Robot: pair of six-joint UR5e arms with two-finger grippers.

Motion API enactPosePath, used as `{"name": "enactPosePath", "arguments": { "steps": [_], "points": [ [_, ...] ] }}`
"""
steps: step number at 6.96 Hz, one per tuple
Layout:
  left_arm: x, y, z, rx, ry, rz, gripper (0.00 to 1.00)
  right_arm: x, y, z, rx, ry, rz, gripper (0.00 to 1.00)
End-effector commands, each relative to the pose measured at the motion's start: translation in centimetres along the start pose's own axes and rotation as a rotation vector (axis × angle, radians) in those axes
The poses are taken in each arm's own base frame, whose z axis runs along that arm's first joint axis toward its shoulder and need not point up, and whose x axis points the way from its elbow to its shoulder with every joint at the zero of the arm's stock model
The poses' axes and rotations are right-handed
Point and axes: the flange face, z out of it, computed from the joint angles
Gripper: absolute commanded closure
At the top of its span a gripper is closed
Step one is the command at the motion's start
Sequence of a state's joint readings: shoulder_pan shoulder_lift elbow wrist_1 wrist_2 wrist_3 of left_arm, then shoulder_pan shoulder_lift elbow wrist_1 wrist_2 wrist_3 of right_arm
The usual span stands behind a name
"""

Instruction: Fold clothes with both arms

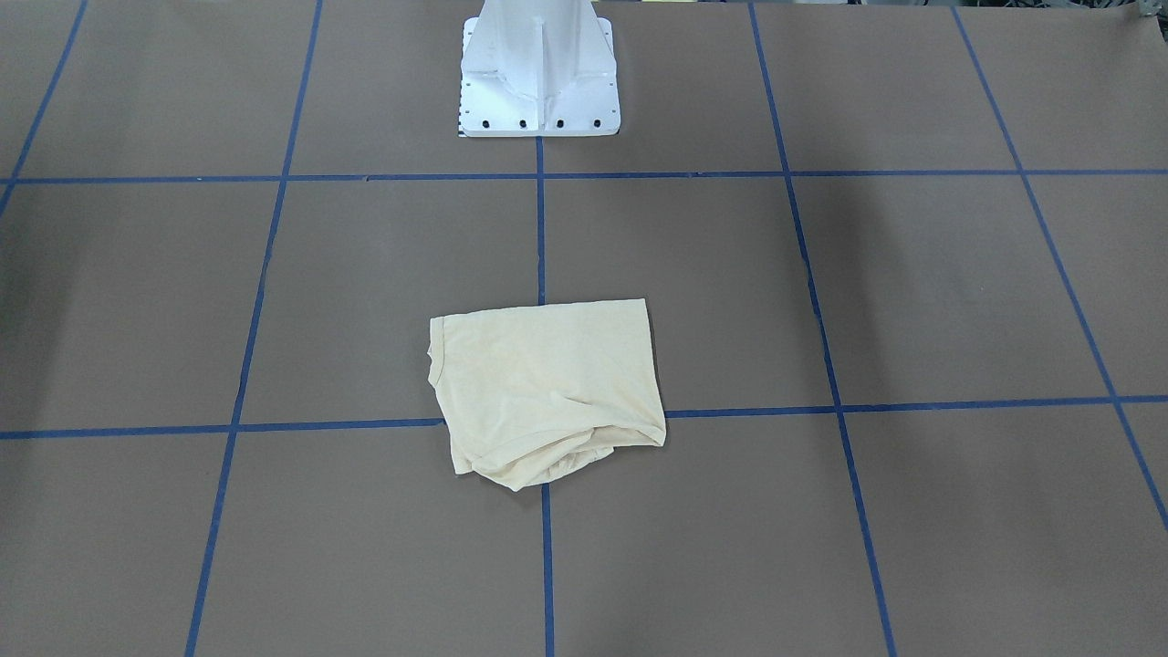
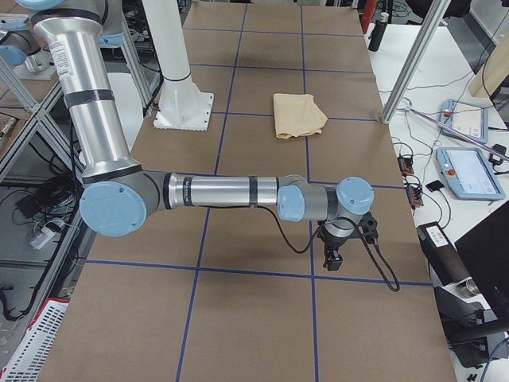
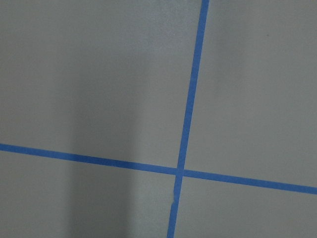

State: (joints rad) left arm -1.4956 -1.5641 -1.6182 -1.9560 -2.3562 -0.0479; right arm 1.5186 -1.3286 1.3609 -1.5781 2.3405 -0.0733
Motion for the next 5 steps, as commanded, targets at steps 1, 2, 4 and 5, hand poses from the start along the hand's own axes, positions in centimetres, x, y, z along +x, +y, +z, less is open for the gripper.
{"name": "enactPosePath", "arguments": {
  "steps": [1,2,4,5],
  "points": [
    [0.18,1.17,-1.07,0.014,-0.013,-0.003,0.00,0.19,0.35,0.20,-0.003,0.001,0.004,0.00],
    [0.42,0.98,-1.29,0.019,-0.011,-0.001,0.00,0.35,0.52,0.38,-0.006,0.001,0.007,0.00],
    [0.50,1.04,-1.32,0.018,-0.005,-0.003,0.00,0.53,0.77,0.58,-0.010,0.000,0.013,0.00],
    [0.48,1.12,-1.30,0.018,-0.005,-0.003,0.00,0.53,0.76,0.57,-0.009,0.002,0.010,0.00]
  ]
}}
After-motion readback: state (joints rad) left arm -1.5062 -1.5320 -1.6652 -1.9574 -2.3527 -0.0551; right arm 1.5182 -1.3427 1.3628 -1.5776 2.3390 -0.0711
